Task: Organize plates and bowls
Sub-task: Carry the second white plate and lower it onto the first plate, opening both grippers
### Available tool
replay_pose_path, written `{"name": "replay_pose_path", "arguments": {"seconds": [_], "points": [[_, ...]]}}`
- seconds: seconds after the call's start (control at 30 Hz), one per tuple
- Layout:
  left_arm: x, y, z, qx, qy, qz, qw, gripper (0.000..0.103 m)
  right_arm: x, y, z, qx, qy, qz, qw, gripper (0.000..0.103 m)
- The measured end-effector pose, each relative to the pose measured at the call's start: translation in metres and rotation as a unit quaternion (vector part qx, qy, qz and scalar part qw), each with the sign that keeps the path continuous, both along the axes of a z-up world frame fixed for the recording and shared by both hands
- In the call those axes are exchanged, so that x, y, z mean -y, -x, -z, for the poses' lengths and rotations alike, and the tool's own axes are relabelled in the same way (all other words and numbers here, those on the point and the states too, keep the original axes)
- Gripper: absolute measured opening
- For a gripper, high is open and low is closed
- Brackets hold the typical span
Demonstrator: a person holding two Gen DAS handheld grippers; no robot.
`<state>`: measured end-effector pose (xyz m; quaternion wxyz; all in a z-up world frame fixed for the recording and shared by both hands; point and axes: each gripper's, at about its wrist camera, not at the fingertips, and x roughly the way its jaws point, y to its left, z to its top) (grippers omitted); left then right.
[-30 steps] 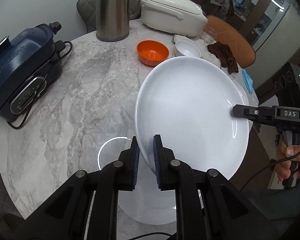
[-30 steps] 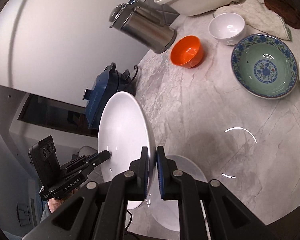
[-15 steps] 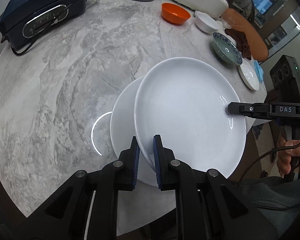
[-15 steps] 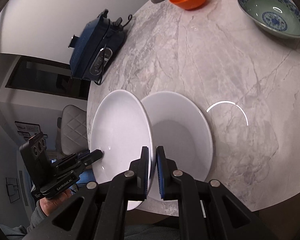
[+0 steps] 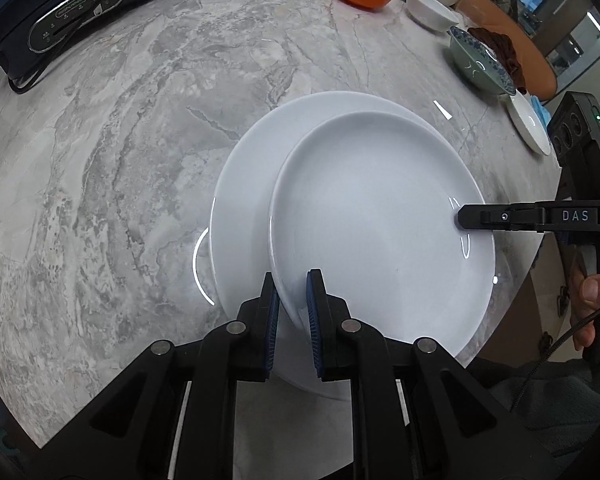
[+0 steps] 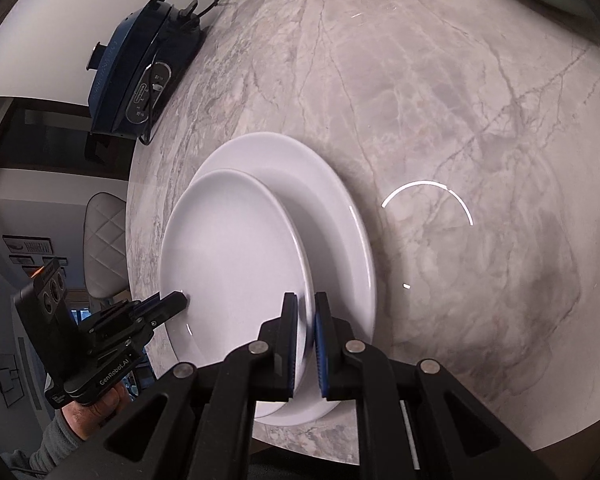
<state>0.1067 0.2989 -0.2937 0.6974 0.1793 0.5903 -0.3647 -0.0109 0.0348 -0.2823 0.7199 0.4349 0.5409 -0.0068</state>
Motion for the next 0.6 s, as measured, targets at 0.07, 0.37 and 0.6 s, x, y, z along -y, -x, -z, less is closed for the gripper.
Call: {"name": "replay_pose_path", "arguments": {"seconds": [0.07,0.37,0.6], "points": [[0.001,-0.001,0.005,-0.001,-0.003,-0.001,1.0,0.013,0.001,0.001,0.003,-0.003,0.002,0.0,1.0,0.012],[0.003,-0.004,0.01,0.01,-0.004,-0.013,0.9999,0.016,-0.005,-0.008,0.001,0.007,0.039,-0.032,0.999,0.011],[0.002,0.0,0.008,0.013,-0.003,-0.022,0.9997,0.017,-0.019,-0.015,-0.009,0.01,0.117,-0.071,0.991,0.012]]}}
